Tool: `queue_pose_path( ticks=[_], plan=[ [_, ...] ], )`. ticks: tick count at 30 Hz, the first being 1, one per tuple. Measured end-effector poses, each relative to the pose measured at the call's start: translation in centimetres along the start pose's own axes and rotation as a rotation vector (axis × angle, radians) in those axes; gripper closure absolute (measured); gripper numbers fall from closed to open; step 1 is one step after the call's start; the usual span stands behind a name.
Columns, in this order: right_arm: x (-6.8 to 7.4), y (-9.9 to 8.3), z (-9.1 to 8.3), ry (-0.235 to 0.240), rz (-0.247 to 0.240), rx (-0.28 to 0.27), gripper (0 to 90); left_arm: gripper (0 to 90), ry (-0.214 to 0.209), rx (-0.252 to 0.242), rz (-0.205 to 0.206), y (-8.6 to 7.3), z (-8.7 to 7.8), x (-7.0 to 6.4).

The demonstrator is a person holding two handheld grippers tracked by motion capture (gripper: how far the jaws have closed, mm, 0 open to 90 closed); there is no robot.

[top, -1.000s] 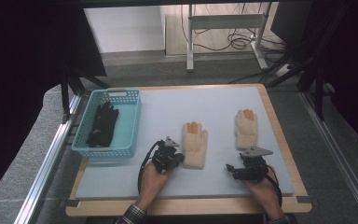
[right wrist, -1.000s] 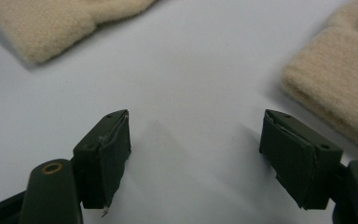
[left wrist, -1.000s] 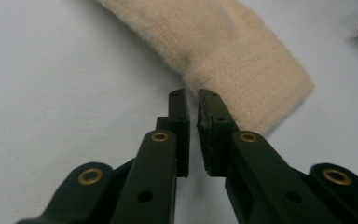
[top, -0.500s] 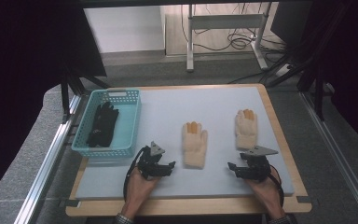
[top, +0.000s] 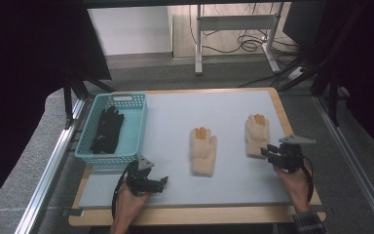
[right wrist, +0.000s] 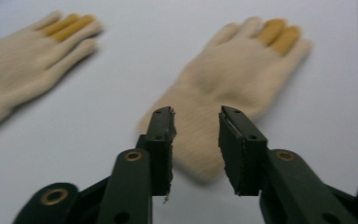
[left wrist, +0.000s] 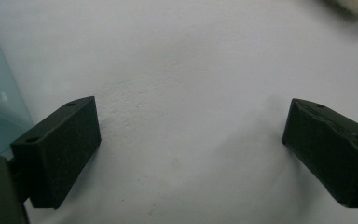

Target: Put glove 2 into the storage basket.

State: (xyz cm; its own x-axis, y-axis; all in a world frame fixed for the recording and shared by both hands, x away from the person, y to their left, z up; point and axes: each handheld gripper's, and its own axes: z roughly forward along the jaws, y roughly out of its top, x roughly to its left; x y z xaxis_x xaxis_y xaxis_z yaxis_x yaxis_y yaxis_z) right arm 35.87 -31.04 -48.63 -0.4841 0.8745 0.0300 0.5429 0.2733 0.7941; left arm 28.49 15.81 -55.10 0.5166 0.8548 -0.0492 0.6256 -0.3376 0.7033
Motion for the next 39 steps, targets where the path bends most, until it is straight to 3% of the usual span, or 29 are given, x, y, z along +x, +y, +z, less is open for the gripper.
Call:
queue_pose_path(
  ticks=[6, 10, 14, 17, 18, 21, 24, 27, 32, 39],
  plan=[
    [-2.7, 2.4, 2.0, -0.093, 0.016, 0.020, 69.0, 4.1, 0.000, -0.003, -0.001, -0.1, 0.0, 0.0],
    [-4.0, 3.2, 3.9, -0.134, 0.038, 0.031, 61.3, 4.1, 0.000, -0.004, 0.000, -0.1, 0.0, 0.0],
    [-4.6, 3.2, 5.9, -0.160, 0.049, 0.075, 59.7, 4.2, -0.001, -0.006, -0.001, -0.1, 0.0, 0.0],
    [-4.9, 2.5, 7.3, -0.179, 0.071, 0.129, 64.4, 4.3, 0.000, -0.006, 0.000, -0.1, 0.0, 0.0],
    [-4.9, 2.3, 7.5, -0.180, 0.078, 0.131, 67.1, 4.3, 0.000, -0.006, 0.000, -0.1, 0.0, 0.0],
    [-5.1, 1.8, 7.3, -0.120, 0.138, 0.099, 81.3, 4.3, 0.000, -0.005, 0.000, -0.1, 0.0, 0.0],
    [-5.2, 1.9, 7.3, -0.087, 0.156, 0.105, 86.4, 4.3, 0.000, -0.002, 0.004, -0.1, 0.0, 0.1],
    [-5.0, 2.1, 7.1, -0.081, 0.143, 0.106, 87.5, 4.4, 0.000, -0.002, 0.004, -0.1, 0.0, 0.1],
    [-4.3, 2.8, 5.8, -0.060, 0.120, 0.049, 87.9, 4.5, 0.001, -0.003, 0.003, -0.1, 0.0, 0.1],
    [-2.0, 4.9, 3.7, -0.035, 0.052, -0.008, 88.2, 4.5, 0.001, -0.006, -0.001, -0.1, 0.0, 0.0]
  ],
)
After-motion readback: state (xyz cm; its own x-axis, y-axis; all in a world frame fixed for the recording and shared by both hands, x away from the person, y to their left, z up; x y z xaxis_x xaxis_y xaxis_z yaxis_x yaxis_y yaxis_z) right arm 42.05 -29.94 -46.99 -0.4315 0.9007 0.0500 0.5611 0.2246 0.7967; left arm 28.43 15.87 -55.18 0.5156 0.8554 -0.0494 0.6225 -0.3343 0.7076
